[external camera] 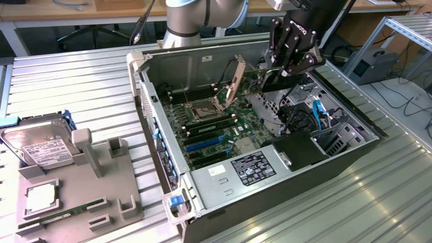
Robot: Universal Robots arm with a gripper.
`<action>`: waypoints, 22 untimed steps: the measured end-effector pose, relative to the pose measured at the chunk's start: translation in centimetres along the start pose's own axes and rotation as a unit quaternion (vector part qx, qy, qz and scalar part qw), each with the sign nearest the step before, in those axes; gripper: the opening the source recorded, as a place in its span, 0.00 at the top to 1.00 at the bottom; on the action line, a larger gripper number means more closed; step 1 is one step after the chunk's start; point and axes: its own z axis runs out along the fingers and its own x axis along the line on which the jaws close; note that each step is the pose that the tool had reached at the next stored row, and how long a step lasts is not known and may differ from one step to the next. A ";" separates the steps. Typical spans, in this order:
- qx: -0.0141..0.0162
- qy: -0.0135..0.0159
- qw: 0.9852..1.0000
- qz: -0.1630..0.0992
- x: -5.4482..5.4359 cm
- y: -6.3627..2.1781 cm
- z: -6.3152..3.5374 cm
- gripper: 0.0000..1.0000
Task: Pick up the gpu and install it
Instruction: 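Insert the gpu into the slot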
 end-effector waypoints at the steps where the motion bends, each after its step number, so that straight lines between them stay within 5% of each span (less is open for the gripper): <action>1: 0.000 0.000 1.000 0.000 0.0 0.13 0.00 0.73; 22: 0.000 0.000 1.000 0.000 0.1 1.02 0.19 0.73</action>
